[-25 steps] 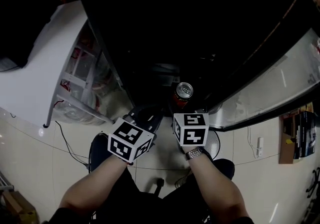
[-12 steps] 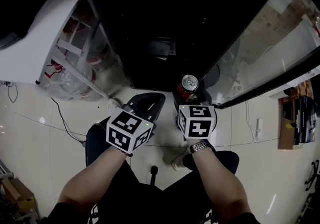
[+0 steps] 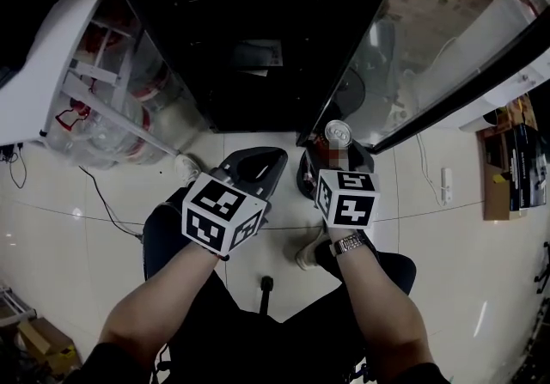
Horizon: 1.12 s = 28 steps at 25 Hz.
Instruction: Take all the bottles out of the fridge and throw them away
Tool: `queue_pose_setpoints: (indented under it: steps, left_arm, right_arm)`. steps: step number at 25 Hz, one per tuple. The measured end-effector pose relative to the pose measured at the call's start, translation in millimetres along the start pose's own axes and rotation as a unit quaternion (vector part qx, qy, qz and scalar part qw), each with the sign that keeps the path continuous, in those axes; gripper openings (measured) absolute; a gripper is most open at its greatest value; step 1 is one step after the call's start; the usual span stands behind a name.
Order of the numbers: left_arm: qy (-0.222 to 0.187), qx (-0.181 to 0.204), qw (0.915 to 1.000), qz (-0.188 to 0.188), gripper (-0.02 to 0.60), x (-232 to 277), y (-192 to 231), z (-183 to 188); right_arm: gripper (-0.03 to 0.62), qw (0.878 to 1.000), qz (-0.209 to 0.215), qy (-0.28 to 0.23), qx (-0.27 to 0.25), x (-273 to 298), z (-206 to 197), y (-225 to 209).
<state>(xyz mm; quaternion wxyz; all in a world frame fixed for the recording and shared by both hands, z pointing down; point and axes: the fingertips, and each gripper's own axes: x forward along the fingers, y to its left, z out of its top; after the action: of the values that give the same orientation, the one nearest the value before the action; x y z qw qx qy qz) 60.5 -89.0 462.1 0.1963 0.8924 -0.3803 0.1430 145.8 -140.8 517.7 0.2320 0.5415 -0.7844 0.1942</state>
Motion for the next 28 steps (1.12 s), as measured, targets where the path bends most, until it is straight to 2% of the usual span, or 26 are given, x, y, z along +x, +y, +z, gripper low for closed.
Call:
queue_pose_setpoints:
  steps: [14,25,28]
  left_arm:
    - [0.056,-0.002,0.9961,-0.068,0.003,38,-41,-59]
    - [0.094,0.011,0.9905,-0.1,0.003,65,-38,-71]
    - [0.102,0.016,0.9889,-0.106,0.003,72,-33,-70]
  right_arm:
    - [0.325,0.994,-0.058,0.063,0.067,-19,-97,-46]
    - [0.328,0.984,-0.083,0.093,0.123,2,-131,-70]
    - [0.32,0.983,-0.097,0.078,0.134,5,-126,-79]
